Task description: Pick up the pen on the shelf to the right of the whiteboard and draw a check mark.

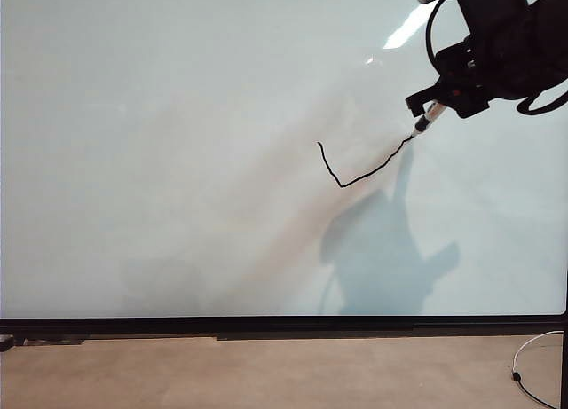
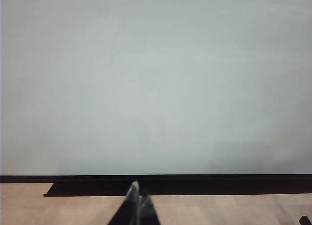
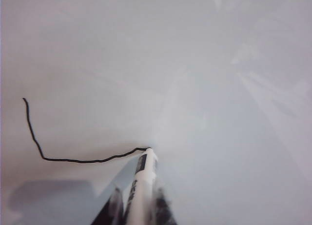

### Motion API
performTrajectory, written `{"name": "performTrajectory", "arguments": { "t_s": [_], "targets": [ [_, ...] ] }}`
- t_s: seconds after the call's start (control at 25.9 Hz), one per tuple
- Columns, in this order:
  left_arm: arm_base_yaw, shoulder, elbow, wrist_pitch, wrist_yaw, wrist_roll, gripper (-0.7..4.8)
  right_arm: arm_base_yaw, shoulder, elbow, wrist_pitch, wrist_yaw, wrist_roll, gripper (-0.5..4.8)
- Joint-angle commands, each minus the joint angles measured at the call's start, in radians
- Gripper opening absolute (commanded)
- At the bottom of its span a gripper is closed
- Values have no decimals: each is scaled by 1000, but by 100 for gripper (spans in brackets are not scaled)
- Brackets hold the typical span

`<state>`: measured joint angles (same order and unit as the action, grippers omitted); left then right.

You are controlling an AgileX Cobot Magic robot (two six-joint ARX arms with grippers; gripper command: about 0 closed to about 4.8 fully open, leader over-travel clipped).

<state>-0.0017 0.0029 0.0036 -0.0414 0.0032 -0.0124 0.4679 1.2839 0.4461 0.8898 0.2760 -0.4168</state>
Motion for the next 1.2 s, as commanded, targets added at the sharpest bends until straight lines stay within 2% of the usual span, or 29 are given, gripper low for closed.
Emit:
{"name": "performTrajectory", "arguments": {
  "t_s": [0.04,0.73,0.97,1.2],
  "targets": [
    [0,0,3,13,0,5,-4,-18,-18,4,19,9,-5,-5],
    [0,0,3,13,0,5,-5,-52,-69,-2,-22,-20,3,-5],
    [0,0,3,13,0,5,-4,35,-167,-51,-50,52,3,-5],
    [0,0,3,13,0,5,-4,90,-338,-105,-204,90,62,-5]
  ]
}}
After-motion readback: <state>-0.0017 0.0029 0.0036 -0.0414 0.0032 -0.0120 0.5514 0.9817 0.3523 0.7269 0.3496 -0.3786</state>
